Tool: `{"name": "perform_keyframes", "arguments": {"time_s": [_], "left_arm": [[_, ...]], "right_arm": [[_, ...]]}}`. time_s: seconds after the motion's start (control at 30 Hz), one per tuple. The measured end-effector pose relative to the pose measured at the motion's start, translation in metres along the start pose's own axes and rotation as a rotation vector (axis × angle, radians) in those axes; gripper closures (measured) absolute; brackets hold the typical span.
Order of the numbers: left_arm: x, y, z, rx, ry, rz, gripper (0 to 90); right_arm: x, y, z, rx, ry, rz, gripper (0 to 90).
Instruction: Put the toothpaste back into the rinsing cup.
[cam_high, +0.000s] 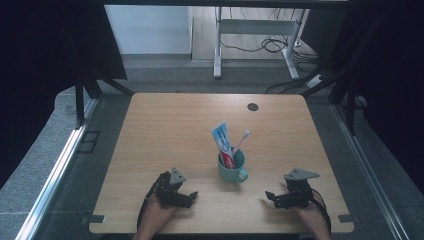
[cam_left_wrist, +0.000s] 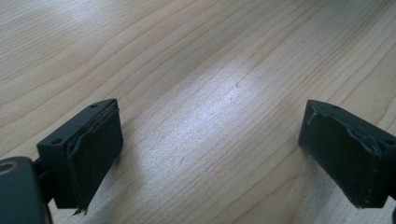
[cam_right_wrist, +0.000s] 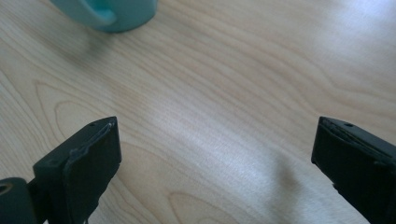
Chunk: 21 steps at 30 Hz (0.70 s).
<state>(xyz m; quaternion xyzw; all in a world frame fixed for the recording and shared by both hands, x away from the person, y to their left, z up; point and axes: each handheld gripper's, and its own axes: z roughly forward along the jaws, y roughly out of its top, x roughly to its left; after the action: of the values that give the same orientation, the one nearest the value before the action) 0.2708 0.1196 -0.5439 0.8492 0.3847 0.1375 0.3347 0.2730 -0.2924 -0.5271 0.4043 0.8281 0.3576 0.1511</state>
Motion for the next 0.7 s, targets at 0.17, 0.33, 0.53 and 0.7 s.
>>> {"name": "perform_keyframes", "arguments": {"time_s": [0.17, 0.33, 0.53, 0.7], "left_arm": [[0.000, 0.000, 0.000, 0.000, 0.001, -0.001, 6.3], [0.000, 0.000, 0.000, 0.000, 0.001, -0.002, 6.3], [0.000, 0.000, 0.000, 0.000, 0.002, -0.002, 6.3], [0.000, 0.000, 0.000, 0.000, 0.002, -0.002, 6.3]], "right_arm": [[0.001, -0.007, 0.005, 0.011, 0.013, 0.007, 1.1], [0.004, -0.012, 0.009, 0.005, 0.009, -0.006, 0.4], [0.008, -0.012, 0.010, 0.014, -0.024, -0.025, 1.0], [0.007, -0.013, 0.010, 0.013, -0.030, -0.019, 1.0]]}}
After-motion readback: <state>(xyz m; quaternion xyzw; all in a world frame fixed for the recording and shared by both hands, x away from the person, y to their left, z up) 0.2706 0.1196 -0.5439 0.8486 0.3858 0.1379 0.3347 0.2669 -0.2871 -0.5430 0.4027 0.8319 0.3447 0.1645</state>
